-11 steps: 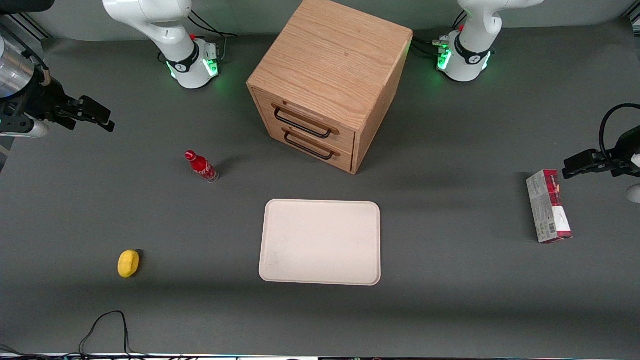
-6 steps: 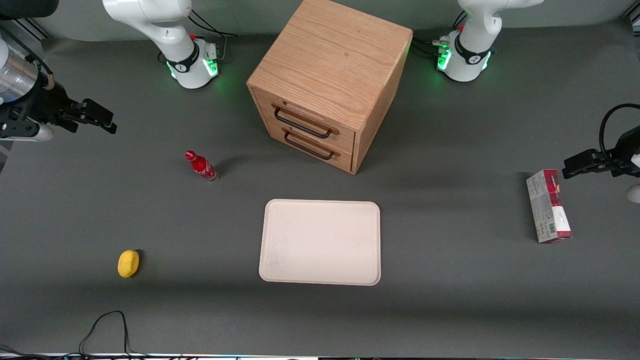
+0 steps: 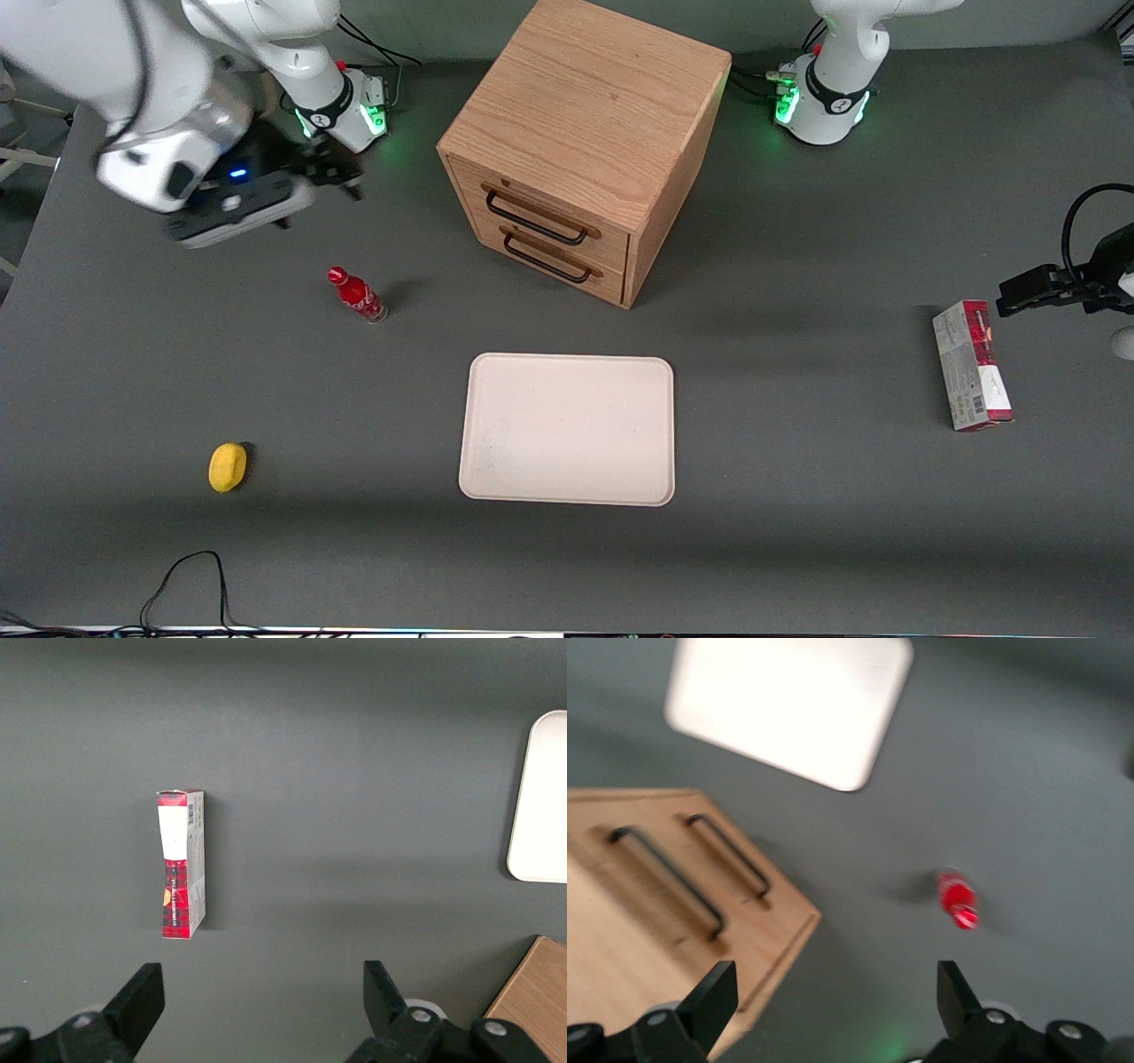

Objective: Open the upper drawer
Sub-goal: 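Move the right gripper to the upper drawer's black handle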

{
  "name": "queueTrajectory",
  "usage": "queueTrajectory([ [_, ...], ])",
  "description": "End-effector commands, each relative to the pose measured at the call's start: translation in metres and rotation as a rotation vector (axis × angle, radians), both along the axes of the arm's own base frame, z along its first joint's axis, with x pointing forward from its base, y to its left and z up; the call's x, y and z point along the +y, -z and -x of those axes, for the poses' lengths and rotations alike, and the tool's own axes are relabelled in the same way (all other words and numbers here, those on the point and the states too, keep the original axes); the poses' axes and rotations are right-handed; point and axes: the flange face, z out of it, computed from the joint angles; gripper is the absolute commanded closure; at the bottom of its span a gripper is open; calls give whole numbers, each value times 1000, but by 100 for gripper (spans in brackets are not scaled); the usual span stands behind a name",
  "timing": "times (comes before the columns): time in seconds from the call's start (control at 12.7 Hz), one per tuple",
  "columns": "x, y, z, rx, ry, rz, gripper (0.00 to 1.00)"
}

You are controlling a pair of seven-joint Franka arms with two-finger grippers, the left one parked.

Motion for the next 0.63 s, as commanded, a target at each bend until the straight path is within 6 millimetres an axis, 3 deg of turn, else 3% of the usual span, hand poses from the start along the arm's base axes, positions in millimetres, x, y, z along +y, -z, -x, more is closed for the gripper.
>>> queueTrajectory([
  [0.0,54,-2,8,38,-174,-71,0],
  [0.16,87,4,24,42,-382,-110,0],
  [0.32,100,24,24,65,-564,-140,0],
  [0.55,121,84,13,134,-637,-179,0],
])
